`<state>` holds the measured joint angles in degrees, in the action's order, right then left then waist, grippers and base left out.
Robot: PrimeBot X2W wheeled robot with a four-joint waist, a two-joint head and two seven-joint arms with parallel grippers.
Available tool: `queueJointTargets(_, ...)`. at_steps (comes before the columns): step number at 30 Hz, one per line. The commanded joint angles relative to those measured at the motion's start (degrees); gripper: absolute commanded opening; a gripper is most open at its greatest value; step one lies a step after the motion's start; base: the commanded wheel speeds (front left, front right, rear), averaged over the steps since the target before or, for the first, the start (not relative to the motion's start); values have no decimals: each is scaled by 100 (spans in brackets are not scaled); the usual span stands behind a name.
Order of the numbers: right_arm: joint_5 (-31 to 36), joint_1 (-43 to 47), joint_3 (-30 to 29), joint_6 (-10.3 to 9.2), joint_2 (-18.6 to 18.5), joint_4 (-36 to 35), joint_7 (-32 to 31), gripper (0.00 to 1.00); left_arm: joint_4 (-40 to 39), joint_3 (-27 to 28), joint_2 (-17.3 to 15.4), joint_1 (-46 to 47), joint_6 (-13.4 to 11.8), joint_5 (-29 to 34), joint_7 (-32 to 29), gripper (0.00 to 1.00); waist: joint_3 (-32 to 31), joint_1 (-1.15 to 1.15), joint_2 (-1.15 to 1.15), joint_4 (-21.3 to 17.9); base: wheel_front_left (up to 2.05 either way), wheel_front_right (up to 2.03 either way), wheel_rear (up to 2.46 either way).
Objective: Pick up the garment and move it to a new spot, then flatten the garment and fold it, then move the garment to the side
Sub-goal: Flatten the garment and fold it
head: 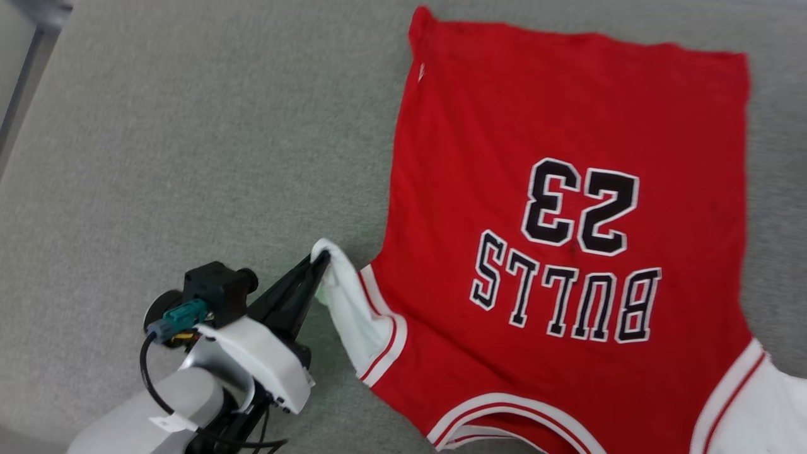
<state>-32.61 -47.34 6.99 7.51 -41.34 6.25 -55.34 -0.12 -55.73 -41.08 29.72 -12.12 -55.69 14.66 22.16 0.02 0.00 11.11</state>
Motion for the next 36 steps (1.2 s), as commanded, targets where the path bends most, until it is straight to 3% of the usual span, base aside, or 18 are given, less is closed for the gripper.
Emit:
queueJointTargets(1,69,-205,62,-5,-8,119,-150,100,-6,23,65,109,19,49,25,0,425,-2,0,384,0,0,0)
queueJointTargets(3,292,-980,216,-4,115,671,-842,100,2,119,330,294,69,248,45,0,757,-2,0,646,0,0,0)
queueJointTargets(8,651,-1429,307,-5,158,1219,-1337,100,20,245,605,422,157,467,59,0,1093,-2,0,891,0,0,0)
queueJointTargets(19,790,-772,68,-3,360,1878,-1570,100,109,689,980,322,386,855,65,0,1358,-2,0,1001,0,0,0)
queueJointTargets(20,796,-730,43,-3,338,1872,-1591,80,127,713,1000,317,401,891,65,0,1364,-2,0,1002,0,0,0)
queueJointTargets(21,816,-729,27,-3,315,1834,-1553,2,145,737,1022,313,422,920,66,0,1369,-2,0,999,0,0,0)
queueJointTargets(31,749,-1027,-96,-5,435,1618,-726,0,419,1078,1156,-4,507,1032,65,0,858,-2,0,719,0,0,0)
queueJointTargets(36,431,-581,228,-5,95,1467,-417,0,495,1360,1190,-382,393,1038,66,0,300,-2,0,495,0,0,0)
